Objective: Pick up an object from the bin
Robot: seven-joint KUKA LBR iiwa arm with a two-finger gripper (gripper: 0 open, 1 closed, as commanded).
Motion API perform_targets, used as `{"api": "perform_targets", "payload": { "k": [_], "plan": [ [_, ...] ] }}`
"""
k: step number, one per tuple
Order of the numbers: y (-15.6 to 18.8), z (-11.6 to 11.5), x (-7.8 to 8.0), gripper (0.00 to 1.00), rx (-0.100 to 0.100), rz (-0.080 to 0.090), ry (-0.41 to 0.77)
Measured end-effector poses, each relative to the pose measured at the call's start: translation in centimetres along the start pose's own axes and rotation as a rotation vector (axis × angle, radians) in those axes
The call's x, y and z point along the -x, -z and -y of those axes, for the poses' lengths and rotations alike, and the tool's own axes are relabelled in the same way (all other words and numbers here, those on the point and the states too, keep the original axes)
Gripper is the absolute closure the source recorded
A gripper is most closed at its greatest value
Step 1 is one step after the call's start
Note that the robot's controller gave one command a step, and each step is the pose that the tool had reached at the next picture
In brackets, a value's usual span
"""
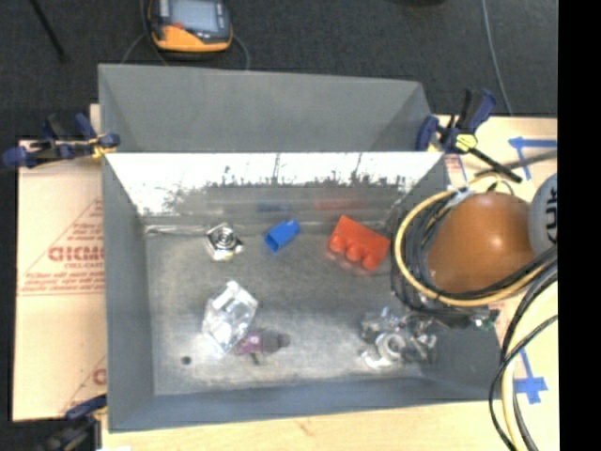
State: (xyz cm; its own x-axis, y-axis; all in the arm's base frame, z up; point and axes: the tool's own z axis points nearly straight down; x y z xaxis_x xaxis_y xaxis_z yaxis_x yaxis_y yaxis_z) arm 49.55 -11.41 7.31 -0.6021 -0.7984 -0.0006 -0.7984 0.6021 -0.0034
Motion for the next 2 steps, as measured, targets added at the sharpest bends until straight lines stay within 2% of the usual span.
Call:
{"api": "perform_targets", "payload": {
  "k": [1,2],
  "plan": [
    [10.8,1.8,0.0,1.0,-0.007,0.004,0.033],
    [26.3,-0.8,-0.3,1.0,-0.007,0.004,0.085]
  ]
}}
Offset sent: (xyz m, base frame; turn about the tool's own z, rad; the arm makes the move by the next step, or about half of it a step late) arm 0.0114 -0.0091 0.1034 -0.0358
